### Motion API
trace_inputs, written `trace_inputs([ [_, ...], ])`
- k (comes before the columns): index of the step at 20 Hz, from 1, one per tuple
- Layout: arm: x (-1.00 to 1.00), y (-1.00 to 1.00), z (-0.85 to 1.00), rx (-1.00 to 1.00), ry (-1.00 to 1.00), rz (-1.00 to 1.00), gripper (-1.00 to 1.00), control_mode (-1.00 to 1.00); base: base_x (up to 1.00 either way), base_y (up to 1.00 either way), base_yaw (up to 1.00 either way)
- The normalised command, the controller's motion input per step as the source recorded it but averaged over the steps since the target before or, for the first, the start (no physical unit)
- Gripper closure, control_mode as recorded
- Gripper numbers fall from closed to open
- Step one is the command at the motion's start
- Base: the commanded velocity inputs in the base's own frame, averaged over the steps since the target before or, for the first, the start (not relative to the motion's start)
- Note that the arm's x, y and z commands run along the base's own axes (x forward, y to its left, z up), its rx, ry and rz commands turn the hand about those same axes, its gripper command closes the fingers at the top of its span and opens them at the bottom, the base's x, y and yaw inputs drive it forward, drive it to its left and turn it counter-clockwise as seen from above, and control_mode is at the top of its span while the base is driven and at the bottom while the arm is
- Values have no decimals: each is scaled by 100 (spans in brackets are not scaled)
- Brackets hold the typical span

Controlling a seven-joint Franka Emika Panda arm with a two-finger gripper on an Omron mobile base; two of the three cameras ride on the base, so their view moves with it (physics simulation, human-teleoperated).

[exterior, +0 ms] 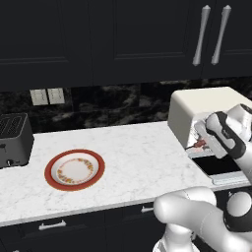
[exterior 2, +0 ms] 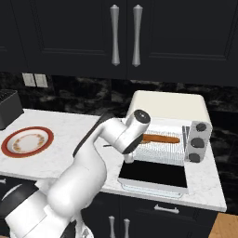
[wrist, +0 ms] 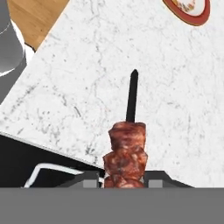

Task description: Pick up the kebab skewer and baguette bread, and place them inside the toaster oven. Close the toaster oven door and start by setting the timer.

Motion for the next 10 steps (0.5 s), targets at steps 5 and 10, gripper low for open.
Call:
trace_inputs([
  [5,30,-56,0,5,0,6,100,-100,0,0,0],
  [10,-20,-53,0,1,0,3,100,-100,0,0,0],
])
